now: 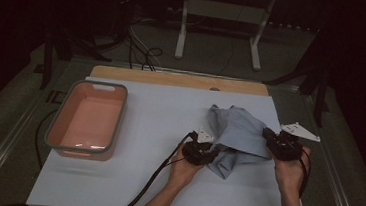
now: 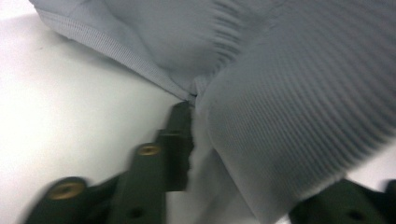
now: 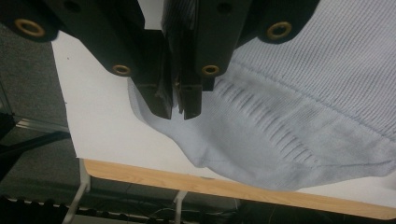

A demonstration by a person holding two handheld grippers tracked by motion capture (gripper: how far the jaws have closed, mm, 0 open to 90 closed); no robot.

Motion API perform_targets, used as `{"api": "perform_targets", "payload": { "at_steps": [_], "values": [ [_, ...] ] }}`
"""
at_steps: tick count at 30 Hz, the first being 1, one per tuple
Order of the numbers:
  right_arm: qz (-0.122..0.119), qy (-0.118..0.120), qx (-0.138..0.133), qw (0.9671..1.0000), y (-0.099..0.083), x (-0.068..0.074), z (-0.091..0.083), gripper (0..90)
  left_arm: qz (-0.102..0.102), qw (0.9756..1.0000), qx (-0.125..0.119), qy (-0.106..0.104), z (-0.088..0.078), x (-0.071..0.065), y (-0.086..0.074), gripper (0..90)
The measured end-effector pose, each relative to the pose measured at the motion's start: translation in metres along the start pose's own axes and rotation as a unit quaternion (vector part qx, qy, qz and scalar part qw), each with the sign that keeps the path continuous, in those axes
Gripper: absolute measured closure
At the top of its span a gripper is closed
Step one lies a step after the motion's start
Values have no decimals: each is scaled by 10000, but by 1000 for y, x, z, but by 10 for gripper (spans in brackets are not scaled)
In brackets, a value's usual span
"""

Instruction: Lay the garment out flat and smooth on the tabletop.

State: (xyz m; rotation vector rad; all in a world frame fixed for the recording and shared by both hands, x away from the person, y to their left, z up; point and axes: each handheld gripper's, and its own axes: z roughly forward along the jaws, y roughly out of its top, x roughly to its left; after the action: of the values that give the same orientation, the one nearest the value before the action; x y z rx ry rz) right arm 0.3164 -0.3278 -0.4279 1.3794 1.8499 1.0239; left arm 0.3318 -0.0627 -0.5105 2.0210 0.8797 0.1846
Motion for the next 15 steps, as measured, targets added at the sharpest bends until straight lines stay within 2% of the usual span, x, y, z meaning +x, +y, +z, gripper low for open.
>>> {"api": "perform_targets", "payload": {
  "at_steps": [2, 9, 13, 15],
  "values": [
    [11, -6, -7, 10000, 0, -1, -1, 842, 15, 10000, -12, 79, -1, 1, 1, 865],
    [7, 6, -10, 10000, -1, -3, -2, 843, 147, 9984, -129, 532, -17, 4, 5, 882],
    [-1, 0, 8, 10000, -2, -2, -2, 843, 108, 9966, -280, 773, -29, 11, 7, 882],
    [4, 6, 12, 10000, -2, -2, -2, 843, 20, 9957, -352, 861, -35, 16, 7, 883]
  ]
}}
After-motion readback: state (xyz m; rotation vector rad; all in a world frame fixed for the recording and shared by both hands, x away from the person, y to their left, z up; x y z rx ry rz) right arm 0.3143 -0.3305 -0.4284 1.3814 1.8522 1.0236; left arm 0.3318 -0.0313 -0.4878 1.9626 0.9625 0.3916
